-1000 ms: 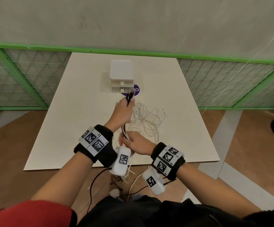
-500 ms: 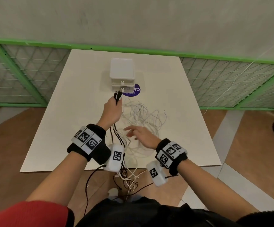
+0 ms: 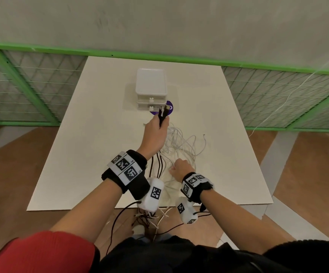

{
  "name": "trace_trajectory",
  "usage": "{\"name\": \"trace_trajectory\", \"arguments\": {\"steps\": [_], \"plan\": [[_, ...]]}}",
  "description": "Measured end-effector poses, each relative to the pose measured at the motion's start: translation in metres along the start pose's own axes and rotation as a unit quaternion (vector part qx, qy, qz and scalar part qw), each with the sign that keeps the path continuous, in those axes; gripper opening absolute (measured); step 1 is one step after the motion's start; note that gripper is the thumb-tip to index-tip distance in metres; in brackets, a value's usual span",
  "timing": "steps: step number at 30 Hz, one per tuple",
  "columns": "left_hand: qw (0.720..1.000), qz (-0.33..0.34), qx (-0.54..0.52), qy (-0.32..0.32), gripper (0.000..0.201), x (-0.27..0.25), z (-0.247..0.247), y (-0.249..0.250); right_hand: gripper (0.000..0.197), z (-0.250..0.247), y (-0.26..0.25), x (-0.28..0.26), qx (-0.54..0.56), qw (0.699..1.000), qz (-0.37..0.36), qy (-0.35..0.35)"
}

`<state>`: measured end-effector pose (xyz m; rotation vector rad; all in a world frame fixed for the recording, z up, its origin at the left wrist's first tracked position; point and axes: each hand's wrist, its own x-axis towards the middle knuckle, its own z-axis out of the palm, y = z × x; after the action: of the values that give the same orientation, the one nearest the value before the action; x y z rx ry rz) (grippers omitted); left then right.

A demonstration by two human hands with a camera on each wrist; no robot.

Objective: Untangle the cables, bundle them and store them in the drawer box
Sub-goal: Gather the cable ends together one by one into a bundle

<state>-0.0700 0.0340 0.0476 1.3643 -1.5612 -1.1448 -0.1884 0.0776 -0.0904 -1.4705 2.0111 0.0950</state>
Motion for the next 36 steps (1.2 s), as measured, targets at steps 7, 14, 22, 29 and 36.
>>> {"name": "trace_trajectory", "arguments": {"steps": [7, 14, 22, 29, 36], "plan": [[0.999, -0.032, 0.011, 0.003, 0.026, 0.013, 0.003, -0.015, 0.019, -0.031, -0.007, -0.003, 0.174, 0.969, -0.098, 0.144], [0.998, -0.046, 0.025, 0.023, 0.018, 0.02, 0.003, -0.021, 0.009, -0.071, -0.037, -0.004, 0.304, 0.91, -0.183, 0.214], [0.999, -0.051, 0.006, 0.017, 0.016, 0.022, 0.0, -0.029, 0.023, -0.083, -0.049, -0.01, 0.414, 0.858, -0.231, 0.196], [0.991, -0.092, -0.083, 0.052, 0.007, 0.024, -0.001, -0.031, 0.028, -0.084, -0.05, -0.013, 0.507, 0.828, -0.222, 0.094], [0.983, -0.144, -0.066, 0.096, 0.018, 0.033, -0.011, -0.034, 0.015, -0.096, -0.039, 0.01, 0.406, 0.861, -0.155, 0.265]]}}
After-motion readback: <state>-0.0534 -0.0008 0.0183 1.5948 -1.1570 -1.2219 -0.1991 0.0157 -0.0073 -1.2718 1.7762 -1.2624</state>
